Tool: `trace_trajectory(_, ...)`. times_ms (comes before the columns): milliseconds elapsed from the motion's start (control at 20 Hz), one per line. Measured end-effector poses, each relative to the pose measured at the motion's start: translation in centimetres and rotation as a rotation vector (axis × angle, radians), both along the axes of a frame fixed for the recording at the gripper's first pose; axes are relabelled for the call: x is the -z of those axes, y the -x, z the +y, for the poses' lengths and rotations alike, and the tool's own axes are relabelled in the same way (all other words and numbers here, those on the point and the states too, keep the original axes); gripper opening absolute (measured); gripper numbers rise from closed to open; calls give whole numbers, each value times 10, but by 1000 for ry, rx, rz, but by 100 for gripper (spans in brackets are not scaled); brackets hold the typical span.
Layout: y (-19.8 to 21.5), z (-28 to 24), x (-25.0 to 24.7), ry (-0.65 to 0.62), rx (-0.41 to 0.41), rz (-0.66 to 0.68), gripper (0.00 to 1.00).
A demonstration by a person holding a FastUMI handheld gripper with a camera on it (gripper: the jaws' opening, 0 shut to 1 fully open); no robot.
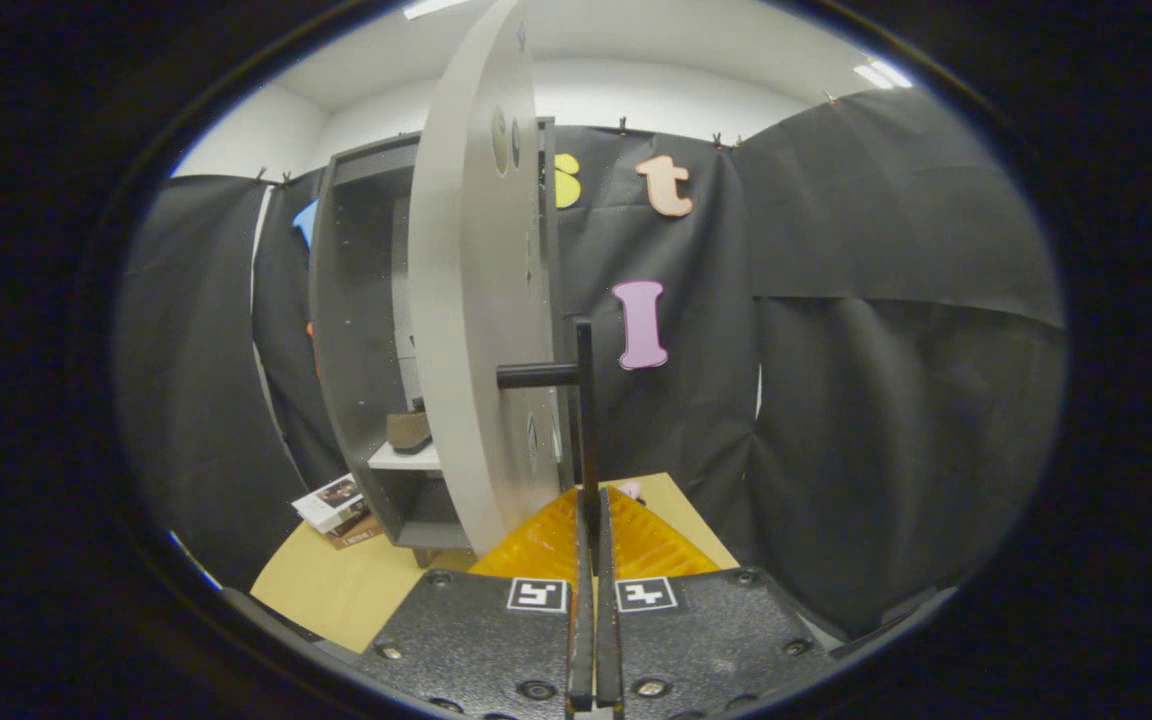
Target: Open the shoe cabinet door, grab the shoes and put them into the shoe cabinet, then close the shoe cabinet door.
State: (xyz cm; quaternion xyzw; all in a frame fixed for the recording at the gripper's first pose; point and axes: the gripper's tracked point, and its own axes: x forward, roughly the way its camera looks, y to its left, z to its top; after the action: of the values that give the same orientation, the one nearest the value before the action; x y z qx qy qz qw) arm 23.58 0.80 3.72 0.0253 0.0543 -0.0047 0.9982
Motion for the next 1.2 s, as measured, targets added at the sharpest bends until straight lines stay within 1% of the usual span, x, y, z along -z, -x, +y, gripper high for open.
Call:
trace_trajectory(100,-1,-9,0,-3,-22,0,5)
trace_trajectory(200,0,-18,0,-20,-24,-3,5)
trace_trajectory(250,1,-23,0,-23,-15,-5,5)
trace_trajectory(350,6,-39,2,-16,29,-7,6)
trace_trajectory(550,20,-50,5,-31,45,-16,5)
trace_trajectory(650,31,-62,6,-21,78,-24,5)
trace_trajectory(750,43,-57,4,-22,79,-42,7)
trace_trajectory(850,58,-47,3,-17,61,-52,17)
trace_trajectory(900,63,-42,3,-11,54,-54,31)
trace_trajectory(1000,73,-29,3,1,49,-61,53)
trace_trajectory(1050,77,-23,5,6,56,-68,62)
trace_trajectory(1200,83,8,15,38,40,-80,88)
